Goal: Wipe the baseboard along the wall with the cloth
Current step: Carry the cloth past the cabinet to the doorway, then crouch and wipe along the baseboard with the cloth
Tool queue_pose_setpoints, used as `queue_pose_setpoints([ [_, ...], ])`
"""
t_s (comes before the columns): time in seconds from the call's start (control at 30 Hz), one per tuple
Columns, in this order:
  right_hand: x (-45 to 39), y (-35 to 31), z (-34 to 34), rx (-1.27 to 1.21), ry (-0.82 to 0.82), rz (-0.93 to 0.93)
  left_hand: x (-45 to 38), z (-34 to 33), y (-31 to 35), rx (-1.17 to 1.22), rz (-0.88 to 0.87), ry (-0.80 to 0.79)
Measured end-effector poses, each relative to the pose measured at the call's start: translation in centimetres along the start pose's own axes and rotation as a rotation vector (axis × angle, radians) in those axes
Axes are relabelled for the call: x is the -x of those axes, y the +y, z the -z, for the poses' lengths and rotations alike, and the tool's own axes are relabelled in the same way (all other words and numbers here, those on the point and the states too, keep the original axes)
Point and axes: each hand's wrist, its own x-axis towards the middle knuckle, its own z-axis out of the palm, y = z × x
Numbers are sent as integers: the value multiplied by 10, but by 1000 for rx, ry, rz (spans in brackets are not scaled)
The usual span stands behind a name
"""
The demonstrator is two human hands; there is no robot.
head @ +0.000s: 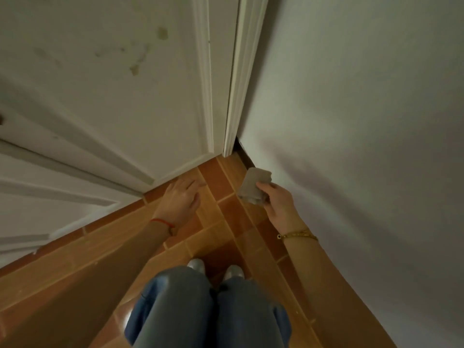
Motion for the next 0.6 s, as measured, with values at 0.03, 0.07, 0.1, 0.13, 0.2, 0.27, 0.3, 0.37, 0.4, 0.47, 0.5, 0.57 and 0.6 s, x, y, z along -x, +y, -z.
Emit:
queue_pose_setpoints([
  [0.03,-25,12,-1,18,5,13,-5,-25,-13,-15,-13,-5],
  [0.07,-52,26,-2,34,4,33,-10,-53,-27,-30,-28,-2],
  [0.1,-78,39,-1,63,7,57,-16,-80,-40,-41,-36,0],
  [0.13,-103,52,-2,86,10,87,-22,-104,-51,-54,-43,3],
  [0.2,-147,74,-4,149,36,162,-33,-150,-74,-89,-63,28],
  [0.27,-183,93,-8,285,83,289,-42,-190,-96,-114,-74,52],
  [0.3,-197,101,-10,375,105,370,-46,-208,-107,-122,-73,59],
  [0.37,-220,112,-13,521,132,562,-53,-241,-126,-141,-71,70],
  [0.4,-231,116,-14,570,137,659,-56,-256,-135,-148,-66,76],
  [0.47,-251,122,-15,632,155,816,-62,-278,-150,-154,-59,90],
  [0.5,-261,123,-15,669,174,894,-64,-288,-156,-154,-57,99],
  [0.57,-280,124,-16,811,213,1089,-70,-301,-165,-161,-65,122],
  [0.6,-287,123,-16,926,217,1210,-73,-305,-167,-164,-66,130],
])
